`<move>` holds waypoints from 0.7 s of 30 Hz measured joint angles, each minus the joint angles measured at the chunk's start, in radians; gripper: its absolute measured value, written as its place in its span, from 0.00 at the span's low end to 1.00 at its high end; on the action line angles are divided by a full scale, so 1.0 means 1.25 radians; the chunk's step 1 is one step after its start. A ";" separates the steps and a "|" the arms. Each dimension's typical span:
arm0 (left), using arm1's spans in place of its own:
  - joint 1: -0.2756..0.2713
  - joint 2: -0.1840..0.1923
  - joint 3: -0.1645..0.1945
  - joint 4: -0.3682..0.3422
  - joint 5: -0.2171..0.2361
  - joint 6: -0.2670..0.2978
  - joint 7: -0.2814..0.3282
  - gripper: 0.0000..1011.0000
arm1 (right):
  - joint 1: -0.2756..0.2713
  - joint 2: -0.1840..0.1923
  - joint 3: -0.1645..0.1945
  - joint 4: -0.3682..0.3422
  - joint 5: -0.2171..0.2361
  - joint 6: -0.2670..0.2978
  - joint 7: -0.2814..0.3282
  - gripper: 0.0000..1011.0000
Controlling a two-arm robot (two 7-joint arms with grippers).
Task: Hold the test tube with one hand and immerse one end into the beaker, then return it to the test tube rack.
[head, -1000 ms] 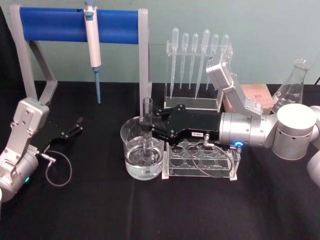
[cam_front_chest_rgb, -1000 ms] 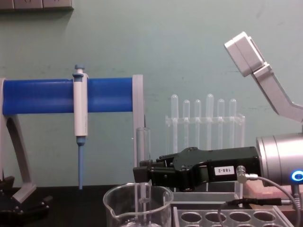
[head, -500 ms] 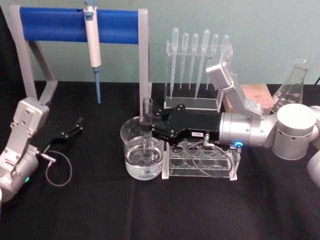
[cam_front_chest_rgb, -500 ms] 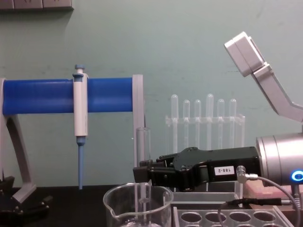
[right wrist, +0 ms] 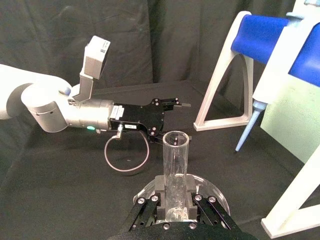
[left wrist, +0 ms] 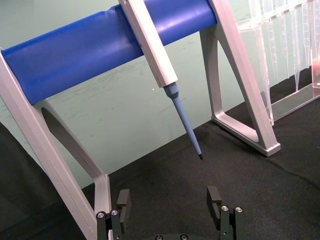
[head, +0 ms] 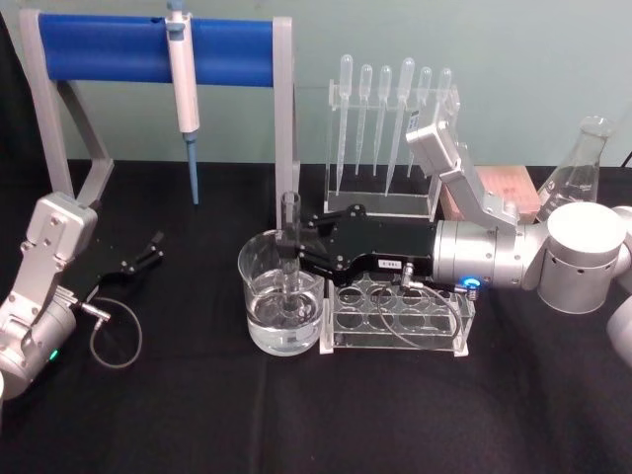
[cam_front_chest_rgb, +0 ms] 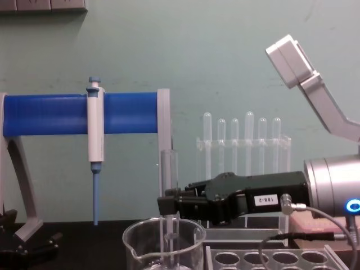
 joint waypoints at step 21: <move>0.000 0.000 0.000 0.000 0.000 0.000 0.000 0.99 | 0.041 0.061 0.037 -0.141 0.045 0.063 -0.015 0.22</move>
